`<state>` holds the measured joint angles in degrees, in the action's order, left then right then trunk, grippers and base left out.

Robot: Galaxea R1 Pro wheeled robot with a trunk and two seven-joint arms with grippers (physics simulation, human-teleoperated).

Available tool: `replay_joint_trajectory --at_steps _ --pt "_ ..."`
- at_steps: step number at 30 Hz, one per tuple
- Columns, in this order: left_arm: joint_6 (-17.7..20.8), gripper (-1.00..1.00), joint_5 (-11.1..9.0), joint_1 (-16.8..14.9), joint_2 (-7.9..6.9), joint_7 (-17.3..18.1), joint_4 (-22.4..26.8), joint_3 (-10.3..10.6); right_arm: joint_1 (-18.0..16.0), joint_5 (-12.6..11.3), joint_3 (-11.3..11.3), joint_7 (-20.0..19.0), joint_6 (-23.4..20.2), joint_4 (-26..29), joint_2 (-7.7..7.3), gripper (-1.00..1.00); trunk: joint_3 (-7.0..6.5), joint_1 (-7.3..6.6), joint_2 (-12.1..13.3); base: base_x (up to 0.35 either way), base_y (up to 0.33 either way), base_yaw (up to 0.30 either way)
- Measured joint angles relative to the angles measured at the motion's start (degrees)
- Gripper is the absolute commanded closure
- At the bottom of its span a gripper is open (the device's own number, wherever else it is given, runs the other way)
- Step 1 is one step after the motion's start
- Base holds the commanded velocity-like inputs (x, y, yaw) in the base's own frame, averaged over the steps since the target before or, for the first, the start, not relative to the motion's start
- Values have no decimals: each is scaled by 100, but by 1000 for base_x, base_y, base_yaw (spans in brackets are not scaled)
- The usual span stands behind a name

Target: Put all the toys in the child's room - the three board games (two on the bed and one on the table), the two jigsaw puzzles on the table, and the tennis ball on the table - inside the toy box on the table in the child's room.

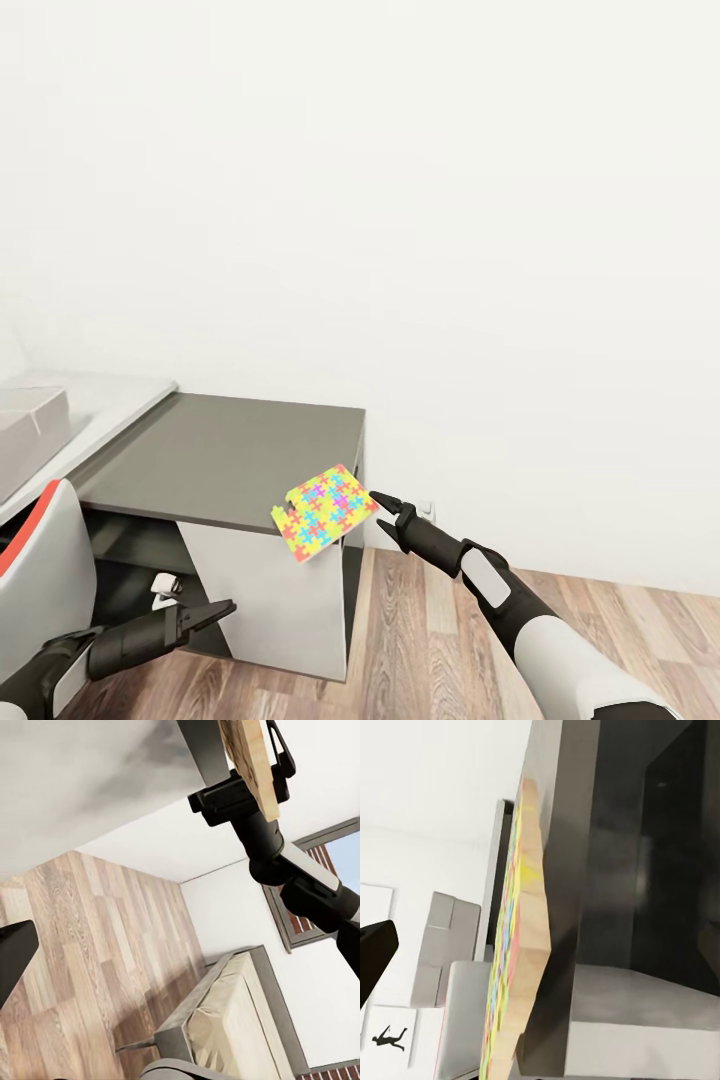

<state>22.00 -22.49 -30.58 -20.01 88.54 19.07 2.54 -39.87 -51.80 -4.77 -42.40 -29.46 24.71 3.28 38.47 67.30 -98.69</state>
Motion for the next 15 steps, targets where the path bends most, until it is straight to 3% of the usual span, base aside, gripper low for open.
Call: replay_joint_trajectory --at_steps 9,15 --pt "-5 -100 6 1 1 6 -1 0 0 0 0 0 0 0 0 -100 0 0 0 -1 2 0" --pt "6 -100 8 -4 1 1 -1 3 0 -1 -1 0 1 1 0 -100 0 1 0 -90 75 0"
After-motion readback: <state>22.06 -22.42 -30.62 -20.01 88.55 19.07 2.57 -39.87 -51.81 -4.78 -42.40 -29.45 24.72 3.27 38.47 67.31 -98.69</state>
